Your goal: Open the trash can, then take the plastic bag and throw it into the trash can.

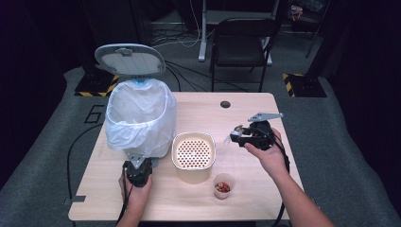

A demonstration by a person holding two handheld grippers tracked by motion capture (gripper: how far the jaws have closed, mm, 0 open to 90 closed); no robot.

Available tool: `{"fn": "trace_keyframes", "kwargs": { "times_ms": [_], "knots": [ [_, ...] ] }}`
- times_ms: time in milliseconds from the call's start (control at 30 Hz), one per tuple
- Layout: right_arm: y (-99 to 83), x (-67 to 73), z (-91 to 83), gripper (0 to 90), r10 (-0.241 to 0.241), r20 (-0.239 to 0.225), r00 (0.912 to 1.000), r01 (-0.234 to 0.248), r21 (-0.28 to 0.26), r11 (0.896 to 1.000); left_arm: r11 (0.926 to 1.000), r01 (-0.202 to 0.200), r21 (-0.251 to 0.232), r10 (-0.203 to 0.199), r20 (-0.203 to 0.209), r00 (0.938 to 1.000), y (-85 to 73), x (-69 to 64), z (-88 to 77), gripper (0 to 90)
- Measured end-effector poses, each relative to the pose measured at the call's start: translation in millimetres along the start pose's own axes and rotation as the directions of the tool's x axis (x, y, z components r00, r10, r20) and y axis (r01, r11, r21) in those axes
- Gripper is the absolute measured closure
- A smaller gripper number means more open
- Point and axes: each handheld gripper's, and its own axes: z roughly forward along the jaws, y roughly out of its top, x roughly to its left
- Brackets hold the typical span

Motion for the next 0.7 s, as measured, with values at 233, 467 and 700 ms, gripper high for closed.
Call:
{"fn": "trace_keyframes", "kwargs": {
  "times_ms": [233, 467, 700],
  "knots": [
    [32.5, 15.2, -11.6, 48.5, -0.057, -0.030, 0.9979, 0.057, -0.022, 0.998, 1.0000, 0.005, -0.007, -0.005, -0.004, 1.0000, -0.1, -0.2, 0.5, 72.8],
    [62.3, 28.0, -10.1, 48.5, -0.094, -0.052, 0.9942, 0.092, -0.034, 0.995, 1.0000, -0.001, 0.000, 0.001, 0.000, 1.0000, 0.0, 0.0, 0.0, 72.8],
    [87.7, 38.1, -5.1, 48.5, -0.117, -0.078, 0.9901, 0.113, -0.047, 0.992, 1.0000, 0.006, -0.005, -0.006, -0.002, 1.0000, -0.1, -0.2, 0.4, 72.8]
  ]
}}
